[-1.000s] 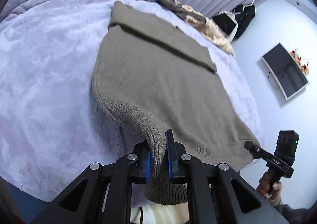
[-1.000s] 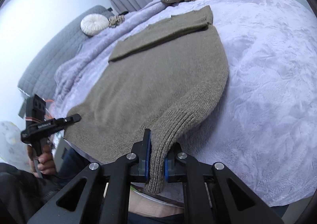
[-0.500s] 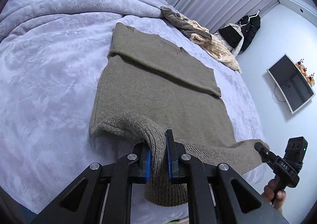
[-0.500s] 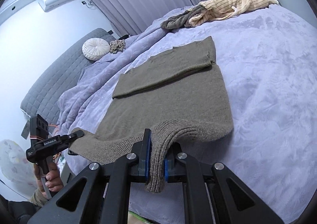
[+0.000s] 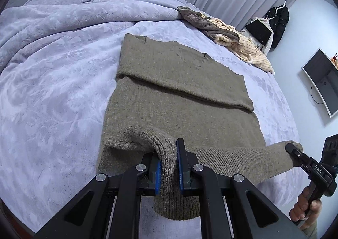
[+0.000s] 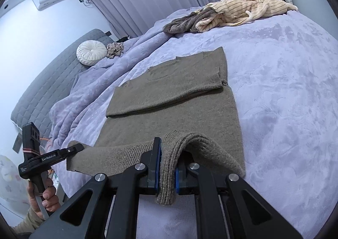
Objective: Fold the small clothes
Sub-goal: 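Lift the hem with both tools and carry it over the body toward the collar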
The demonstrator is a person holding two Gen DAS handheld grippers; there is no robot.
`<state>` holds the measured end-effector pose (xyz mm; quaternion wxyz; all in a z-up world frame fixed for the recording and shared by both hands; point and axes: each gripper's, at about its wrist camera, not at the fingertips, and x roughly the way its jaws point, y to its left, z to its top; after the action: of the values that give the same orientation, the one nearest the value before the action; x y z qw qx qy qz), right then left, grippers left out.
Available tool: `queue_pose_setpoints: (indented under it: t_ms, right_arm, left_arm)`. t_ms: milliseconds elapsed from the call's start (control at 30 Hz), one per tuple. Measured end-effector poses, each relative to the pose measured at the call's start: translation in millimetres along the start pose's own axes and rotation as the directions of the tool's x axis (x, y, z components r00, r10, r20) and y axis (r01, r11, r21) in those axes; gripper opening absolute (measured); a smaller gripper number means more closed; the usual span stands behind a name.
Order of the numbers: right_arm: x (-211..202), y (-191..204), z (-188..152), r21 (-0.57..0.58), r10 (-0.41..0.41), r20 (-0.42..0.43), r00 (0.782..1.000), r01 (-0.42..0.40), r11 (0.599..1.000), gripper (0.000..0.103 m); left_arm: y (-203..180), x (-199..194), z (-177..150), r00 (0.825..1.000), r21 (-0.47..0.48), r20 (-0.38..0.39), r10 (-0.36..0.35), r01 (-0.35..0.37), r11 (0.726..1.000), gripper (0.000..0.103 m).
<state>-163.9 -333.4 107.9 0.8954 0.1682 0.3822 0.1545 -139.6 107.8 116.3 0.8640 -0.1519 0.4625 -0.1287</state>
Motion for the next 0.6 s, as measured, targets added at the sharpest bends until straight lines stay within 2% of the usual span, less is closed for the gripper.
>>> queue_pose_setpoints:
  t_ms: [267, 600]
  right_arm:
    - [20, 1, 27, -0.004, -0.048, -0.017, 0.999, 0.048, 0.999, 0.011]
    - [39, 8, 56, -0.032, -0.078, -0.023, 0.997, 0.077, 0.997, 0.011]
  left_arm:
    - [-11, 11, 29, 0.999, 0.044, 0.014, 0.052, -0.052, 0.998, 0.014]
    - [-13, 30, 55, 0.997, 0.049, 0.0, 0.08, -0.08, 0.996, 0.014]
